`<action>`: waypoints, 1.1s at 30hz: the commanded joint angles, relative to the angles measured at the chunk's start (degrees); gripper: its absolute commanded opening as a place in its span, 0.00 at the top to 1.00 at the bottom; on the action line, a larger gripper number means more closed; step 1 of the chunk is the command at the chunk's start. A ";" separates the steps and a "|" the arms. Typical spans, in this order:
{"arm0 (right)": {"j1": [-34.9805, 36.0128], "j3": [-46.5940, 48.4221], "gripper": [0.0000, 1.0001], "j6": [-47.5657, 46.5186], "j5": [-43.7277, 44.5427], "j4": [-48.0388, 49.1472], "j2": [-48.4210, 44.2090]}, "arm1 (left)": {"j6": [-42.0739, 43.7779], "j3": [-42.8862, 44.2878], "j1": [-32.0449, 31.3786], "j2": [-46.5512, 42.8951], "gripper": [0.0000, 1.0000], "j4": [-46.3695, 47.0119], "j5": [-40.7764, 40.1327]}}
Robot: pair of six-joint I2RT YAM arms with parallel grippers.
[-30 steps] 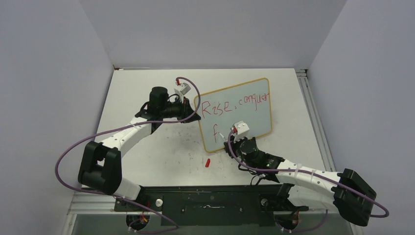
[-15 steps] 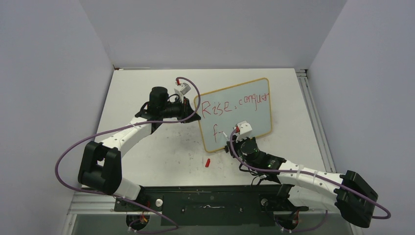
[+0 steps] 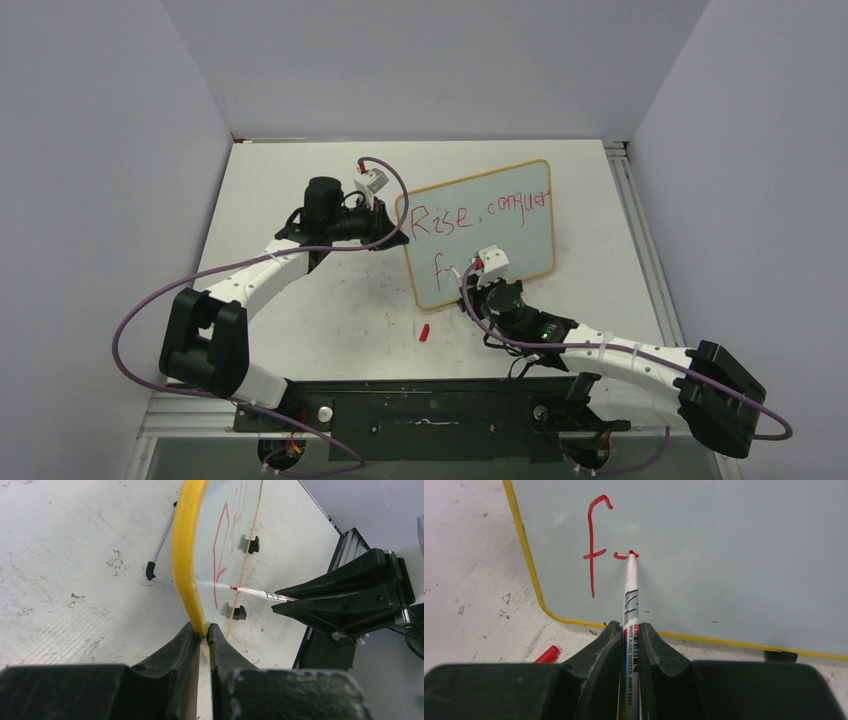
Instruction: Write a sentence on the whiteboard
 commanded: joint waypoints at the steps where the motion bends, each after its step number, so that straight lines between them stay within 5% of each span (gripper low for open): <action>1: 0.23 2.54 0.95 -1.04 -0.32 4.16 1.37 | 1.21 2.25 -0.01 -1.75 1.00 1.78 1.57; 33: 3.09 -1.22 0.95 4.41 3.04 -0.61 -0.14 | 1.13 2.26 -0.04 -2.09 1.00 1.88 1.59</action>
